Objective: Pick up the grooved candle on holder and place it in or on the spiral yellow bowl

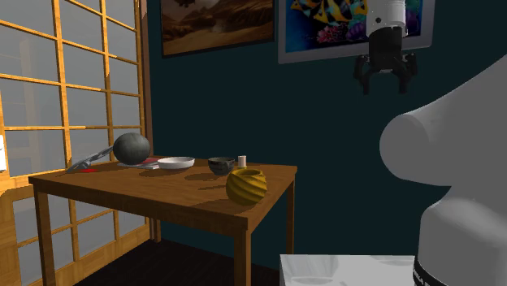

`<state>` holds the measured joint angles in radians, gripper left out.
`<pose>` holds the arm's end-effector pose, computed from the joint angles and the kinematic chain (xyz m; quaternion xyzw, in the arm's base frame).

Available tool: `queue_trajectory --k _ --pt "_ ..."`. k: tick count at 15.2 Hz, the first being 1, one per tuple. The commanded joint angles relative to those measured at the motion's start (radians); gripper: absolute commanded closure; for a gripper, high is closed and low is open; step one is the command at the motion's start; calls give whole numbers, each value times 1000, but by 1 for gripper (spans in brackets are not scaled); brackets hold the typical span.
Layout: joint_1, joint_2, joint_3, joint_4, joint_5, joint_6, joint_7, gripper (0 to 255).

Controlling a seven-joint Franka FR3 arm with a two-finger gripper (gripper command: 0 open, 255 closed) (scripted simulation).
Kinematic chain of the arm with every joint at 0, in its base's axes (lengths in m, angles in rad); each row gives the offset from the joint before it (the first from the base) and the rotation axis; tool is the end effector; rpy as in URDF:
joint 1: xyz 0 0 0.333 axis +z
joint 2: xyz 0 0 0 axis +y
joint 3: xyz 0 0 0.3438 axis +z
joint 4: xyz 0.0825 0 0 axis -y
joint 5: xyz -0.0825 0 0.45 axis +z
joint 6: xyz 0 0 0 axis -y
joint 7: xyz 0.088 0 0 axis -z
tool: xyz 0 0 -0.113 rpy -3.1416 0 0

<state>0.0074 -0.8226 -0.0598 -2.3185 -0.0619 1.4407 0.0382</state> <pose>0.3277 -0.0314 0.6249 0.9988 -0.0383 -0.0281 0.0090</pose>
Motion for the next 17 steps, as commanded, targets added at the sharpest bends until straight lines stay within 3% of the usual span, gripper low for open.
queue_trajectory --k 1,9,17 --pt "0 0 0 0 0 0 0 0" --pt "48 139 132 -31 97 179 149 0" --pt "84 346 259 19 148 353 291 0"
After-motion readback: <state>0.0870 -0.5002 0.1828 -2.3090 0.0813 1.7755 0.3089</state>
